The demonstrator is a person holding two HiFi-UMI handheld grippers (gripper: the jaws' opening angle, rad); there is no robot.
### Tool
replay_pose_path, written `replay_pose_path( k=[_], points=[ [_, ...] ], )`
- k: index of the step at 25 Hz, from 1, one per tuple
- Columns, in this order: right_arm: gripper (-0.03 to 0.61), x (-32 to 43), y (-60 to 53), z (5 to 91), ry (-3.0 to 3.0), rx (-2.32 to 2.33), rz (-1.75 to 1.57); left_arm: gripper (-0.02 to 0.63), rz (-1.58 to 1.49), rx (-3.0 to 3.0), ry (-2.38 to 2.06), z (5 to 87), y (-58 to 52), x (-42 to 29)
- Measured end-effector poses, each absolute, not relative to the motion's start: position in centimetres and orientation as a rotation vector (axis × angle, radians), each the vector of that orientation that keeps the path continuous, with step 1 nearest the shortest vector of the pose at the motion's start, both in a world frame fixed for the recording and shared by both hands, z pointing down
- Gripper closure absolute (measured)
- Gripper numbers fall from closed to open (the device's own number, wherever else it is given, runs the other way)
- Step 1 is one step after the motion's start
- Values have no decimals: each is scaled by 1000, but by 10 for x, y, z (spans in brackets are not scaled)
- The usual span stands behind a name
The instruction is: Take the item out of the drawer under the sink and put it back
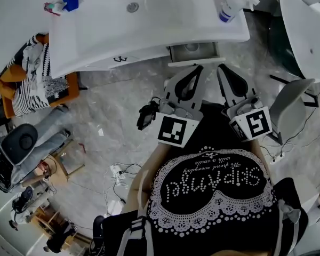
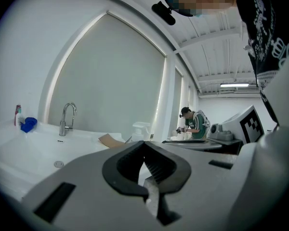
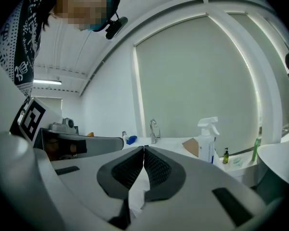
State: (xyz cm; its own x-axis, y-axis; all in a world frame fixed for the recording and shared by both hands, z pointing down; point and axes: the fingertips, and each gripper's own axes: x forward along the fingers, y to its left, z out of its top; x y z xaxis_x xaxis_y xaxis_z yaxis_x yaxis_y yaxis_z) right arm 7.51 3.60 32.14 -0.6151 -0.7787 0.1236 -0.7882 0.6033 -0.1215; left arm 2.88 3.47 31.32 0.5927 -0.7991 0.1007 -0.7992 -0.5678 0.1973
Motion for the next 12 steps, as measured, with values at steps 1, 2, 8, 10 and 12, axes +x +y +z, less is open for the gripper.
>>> replay_pose_path(
  k=[1, 2, 8, 10, 12],
  points=[
    [560, 74, 36, 320, -2761, 1349, 252, 611, -2, 2602, -1324, 313, 34, 29],
    [560, 73, 36, 319, -2763, 1351, 257, 611, -5, 2604, -1324, 312, 33, 30],
    [561, 65, 39, 315, -2780, 1333, 197, 611, -23, 2608, -1326, 313, 33, 31],
    [561, 64, 41, 314, -2783, 1327, 164, 611, -27, 2611, -1326, 313, 32, 31],
    [561, 63, 42, 313, -2783, 1325, 147, 611, -26, 2618, -1325, 313, 31, 32]
  ],
)
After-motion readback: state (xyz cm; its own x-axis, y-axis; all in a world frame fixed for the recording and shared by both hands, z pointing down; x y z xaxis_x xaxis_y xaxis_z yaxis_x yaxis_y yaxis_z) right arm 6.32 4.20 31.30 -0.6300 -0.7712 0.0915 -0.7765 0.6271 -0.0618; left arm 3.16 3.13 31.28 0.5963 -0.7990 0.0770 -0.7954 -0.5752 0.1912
